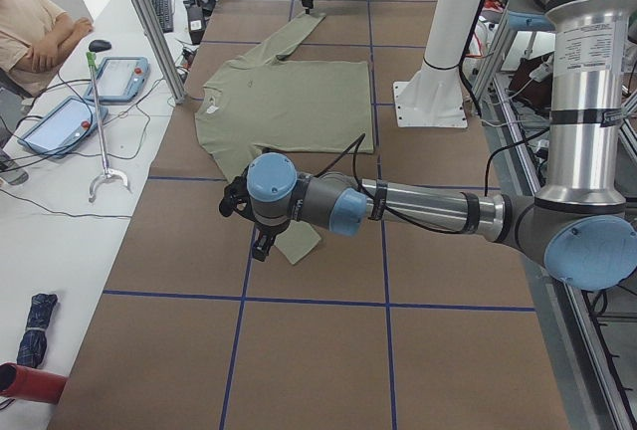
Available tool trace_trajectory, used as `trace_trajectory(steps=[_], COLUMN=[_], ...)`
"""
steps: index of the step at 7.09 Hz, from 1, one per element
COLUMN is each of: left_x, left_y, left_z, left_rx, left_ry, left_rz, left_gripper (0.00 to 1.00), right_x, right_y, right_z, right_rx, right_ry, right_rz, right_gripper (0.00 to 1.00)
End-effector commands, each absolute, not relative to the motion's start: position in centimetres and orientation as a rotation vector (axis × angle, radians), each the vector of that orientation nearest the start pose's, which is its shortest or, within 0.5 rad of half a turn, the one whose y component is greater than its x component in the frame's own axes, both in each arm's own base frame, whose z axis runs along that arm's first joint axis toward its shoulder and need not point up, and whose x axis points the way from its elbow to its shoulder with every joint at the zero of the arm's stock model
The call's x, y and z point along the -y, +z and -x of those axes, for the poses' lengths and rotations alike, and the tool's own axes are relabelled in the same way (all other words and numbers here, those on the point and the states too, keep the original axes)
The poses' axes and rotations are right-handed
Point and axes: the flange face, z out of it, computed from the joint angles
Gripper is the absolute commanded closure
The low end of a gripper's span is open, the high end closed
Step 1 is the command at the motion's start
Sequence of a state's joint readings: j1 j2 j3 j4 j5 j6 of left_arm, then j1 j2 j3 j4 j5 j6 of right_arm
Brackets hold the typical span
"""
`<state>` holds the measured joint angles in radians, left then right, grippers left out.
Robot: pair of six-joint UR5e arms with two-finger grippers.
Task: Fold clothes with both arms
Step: 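Lower the right gripper to the cuff of the sleeve nearest it and grasp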
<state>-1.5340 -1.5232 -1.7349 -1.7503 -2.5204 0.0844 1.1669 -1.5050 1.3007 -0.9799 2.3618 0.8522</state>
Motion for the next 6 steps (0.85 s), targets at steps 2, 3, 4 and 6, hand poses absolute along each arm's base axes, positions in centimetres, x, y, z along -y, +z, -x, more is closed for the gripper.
trace_trajectory(steps=[2, 3, 4, 6], left_x=[48.3, 48.3, 48.3, 48.3], left_y=[56.8, 56.8, 56.6, 56.2], left_z=[3.5, 3.4, 3.4, 3.4], left_rx=[-0.937, -0.939, -0.940, -0.948], left_ry=[0.252, 0.252, 0.254, 0.257], left_rz=[-0.296, -0.296, -0.299, -0.305], left_gripper=[0.00, 0.00, 0.00, 0.00], right_x=[51.6, 52.0, 52.2, 52.0], right_y=[69.2, 68.4, 65.1, 56.2], right_z=[13.8, 13.2, 12.5, 13.5], right_rx=[0.857, 0.874, 0.939, 1.027], right_ry=[0.298, 0.303, 0.288, 0.367], right_rz=[0.156, 0.145, 0.123, 0.097], right_gripper=[1.00, 1.00, 1.00, 1.00])
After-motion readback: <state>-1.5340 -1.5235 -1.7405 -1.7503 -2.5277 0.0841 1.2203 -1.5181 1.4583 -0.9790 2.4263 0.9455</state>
